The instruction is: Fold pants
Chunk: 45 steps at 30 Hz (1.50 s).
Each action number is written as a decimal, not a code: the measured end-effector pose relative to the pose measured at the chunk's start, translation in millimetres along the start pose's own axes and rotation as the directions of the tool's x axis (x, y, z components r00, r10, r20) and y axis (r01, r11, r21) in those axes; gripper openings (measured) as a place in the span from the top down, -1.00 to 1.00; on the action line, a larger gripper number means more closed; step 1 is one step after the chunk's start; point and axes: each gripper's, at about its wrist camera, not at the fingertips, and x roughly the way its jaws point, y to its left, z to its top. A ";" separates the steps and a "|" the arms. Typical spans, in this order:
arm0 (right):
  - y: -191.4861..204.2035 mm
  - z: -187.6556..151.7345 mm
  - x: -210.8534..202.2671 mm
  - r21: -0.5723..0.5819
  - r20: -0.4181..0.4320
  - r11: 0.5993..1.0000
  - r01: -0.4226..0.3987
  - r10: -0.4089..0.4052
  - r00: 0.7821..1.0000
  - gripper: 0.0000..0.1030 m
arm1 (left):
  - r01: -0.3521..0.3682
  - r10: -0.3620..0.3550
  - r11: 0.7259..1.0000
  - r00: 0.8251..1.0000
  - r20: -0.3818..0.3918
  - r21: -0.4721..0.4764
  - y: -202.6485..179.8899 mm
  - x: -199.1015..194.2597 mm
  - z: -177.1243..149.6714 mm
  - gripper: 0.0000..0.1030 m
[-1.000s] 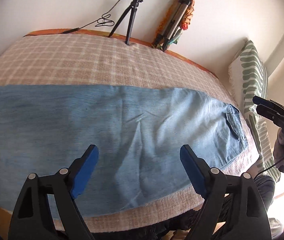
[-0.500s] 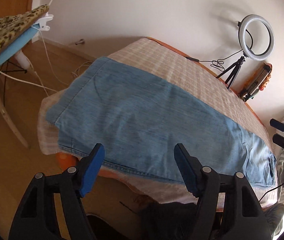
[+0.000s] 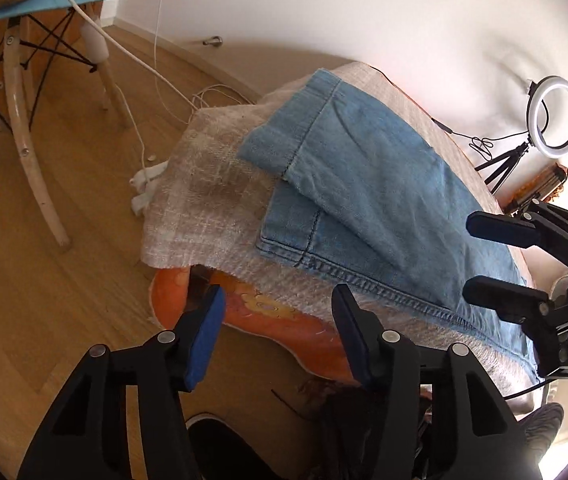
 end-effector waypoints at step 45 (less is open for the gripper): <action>-0.8 -6.8 31.9 -0.201 -0.214 0.976 -0.084 0.040 0.976 0.86 | 0.393 -0.360 0.863 0.919 0.158 -0.318 70.4 -0.8 1.8 0.23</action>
